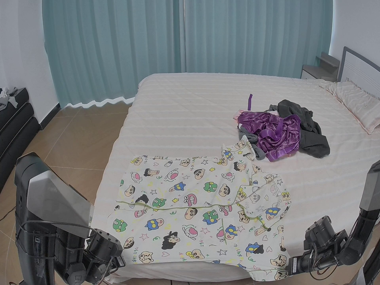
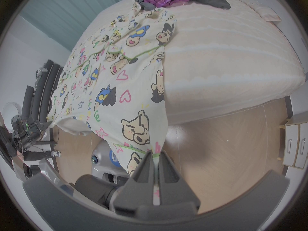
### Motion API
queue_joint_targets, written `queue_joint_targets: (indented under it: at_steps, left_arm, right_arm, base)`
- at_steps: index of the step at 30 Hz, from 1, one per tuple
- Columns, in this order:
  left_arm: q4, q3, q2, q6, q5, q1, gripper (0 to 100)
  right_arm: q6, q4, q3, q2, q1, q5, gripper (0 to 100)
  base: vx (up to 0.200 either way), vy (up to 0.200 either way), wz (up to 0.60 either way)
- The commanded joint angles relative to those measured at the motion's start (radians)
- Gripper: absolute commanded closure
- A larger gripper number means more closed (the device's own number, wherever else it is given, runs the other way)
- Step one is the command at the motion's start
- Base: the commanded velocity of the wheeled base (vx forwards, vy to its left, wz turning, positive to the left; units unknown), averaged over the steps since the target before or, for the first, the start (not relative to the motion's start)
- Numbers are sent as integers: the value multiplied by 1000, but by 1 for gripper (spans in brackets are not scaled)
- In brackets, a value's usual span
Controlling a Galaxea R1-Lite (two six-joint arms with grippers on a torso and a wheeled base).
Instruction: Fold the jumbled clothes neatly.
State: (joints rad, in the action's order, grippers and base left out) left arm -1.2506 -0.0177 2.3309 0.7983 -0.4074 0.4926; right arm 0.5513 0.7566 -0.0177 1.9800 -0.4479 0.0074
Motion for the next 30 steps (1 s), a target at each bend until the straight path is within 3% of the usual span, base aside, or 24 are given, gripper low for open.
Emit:
queue_joint_targets:
  at_steps: [1, 9, 10, 14, 23, 28, 30]
  left_arm:
    - [13, 16, -13, 1, -1, 17, 100]
    - [7, 16, -5, 4, 4, 14, 100]
    - [4, 16, -5, 4, 4, 14, 0]
    - [4, 16, -18, 2, 4, 4, 0]
    - [13, 15, -252, -36, 50, -147, 0]
    - [0, -36, -326, -68, 176, -270, 0]
    - [0, -67, -318, -70, 283, -313, 0]
  right_arm:
    - [1, -13, 18, -4, -23, -1, 100]
    - [-2, -6, 18, 0, -29, -3, 100]
    - [-2, -5, 18, 2, -31, -3, 0]
    - [1, -8, 18, -9, -32, -4, 0]
    - [7, 0, 12, -147, 0, -7, 0]
    - [13, 4, -24, -199, 34, 0, 0]
    - [13, 4, -38, -199, 40, 5, 0]
  base:
    - [0, 0, 0]
    - [0, 0, 0]
    - [0, 0, 0]
    - [0, 0, 0]
    - [0, 0, 0]
    - [0, 0, 0]
    - [0, 0, 0]
